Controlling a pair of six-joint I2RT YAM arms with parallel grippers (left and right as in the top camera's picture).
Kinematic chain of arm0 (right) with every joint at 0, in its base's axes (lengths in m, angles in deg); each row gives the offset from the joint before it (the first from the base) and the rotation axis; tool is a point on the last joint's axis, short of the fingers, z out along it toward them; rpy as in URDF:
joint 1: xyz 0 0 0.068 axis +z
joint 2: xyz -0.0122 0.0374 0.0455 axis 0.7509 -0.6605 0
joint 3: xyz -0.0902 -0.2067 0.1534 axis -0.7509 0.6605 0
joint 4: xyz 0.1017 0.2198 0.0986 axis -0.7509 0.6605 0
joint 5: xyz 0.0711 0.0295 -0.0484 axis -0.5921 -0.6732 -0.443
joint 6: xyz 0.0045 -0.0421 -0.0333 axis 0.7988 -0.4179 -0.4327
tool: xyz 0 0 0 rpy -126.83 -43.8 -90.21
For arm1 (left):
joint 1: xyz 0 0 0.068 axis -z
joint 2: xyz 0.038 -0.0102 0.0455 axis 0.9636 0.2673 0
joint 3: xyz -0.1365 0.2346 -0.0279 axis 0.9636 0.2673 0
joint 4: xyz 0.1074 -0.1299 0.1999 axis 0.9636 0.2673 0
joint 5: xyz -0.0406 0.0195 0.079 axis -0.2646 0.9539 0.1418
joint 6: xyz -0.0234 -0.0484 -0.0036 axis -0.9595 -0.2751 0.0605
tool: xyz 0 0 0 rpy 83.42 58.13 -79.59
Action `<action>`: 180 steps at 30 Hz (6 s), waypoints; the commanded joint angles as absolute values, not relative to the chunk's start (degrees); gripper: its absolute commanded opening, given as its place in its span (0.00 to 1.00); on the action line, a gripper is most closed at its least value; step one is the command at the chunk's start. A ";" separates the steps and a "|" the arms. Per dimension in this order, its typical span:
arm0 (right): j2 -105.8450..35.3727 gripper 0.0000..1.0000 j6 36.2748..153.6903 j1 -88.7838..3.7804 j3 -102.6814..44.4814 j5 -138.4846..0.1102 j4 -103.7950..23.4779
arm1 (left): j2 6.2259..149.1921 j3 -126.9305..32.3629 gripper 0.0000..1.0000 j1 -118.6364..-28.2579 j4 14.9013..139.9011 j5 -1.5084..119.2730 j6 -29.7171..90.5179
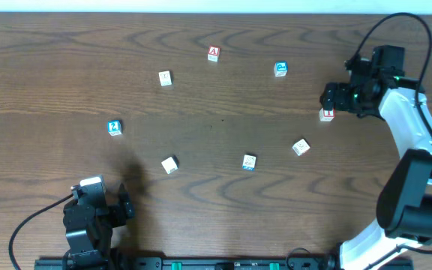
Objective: Spell out Ai2
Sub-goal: 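Move the right gripper over the red 'I' block on the right, then lower and close the right gripper on the red 'I' block, then carry the red 'I' block left and set it down mid-table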
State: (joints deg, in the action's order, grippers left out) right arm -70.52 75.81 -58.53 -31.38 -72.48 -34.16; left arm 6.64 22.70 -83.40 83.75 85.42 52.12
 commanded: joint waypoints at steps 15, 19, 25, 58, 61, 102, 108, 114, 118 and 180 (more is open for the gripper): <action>-74.52 0.86 72.64 -55.32 -32.43 -65.46 -32.26 | 6.29 23.42 0.95 -83.58 84.41 85.85 52.95; -76.03 0.86 72.67 -55.32 -32.43 -65.48 -32.15 | 6.29 23.42 0.95 -83.58 84.41 85.85 52.95; -77.63 0.83 72.67 -55.32 -32.43 -65.48 -32.28 | 6.29 23.45 0.95 -83.58 84.41 85.85 52.97; -79.18 0.35 72.71 -55.32 -32.43 -65.48 -33.92 | 6.29 23.42 0.95 -83.58 84.41 85.85 52.95; -79.18 0.34 72.73 -55.32 -32.43 -65.48 -33.92 | 6.29 23.42 0.95 -83.58 84.41 85.85 52.95; -86.59 0.01 110.65 -17.49 -47.84 -61.31 -33.37 | 6.29 23.42 0.95 -83.58 84.41 85.85 52.95; -86.61 0.01 111.62 -16.26 -47.84 -61.09 -31.69 | 6.29 23.42 0.95 -83.58 84.38 85.85 52.95; -86.61 0.01 114.92 -14.43 -47.84 -58.05 -28.21 | 6.29 23.42 0.95 -83.58 84.41 85.85 52.95; -86.61 0.01 116.10 -13.29 -47.86 -55.36 -28.30 | 6.29 23.42 0.95 -83.58 84.41 85.85 52.95; -87.90 0.46 120.64 -12.85 -48.41 -53.70 -27.95 | 6.29 23.42 0.95 -83.58 84.38 85.85 52.95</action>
State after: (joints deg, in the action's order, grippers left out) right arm -86.98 120.07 -12.35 -47.47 -52.81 -28.10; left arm 6.64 22.70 -83.40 83.75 85.42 52.12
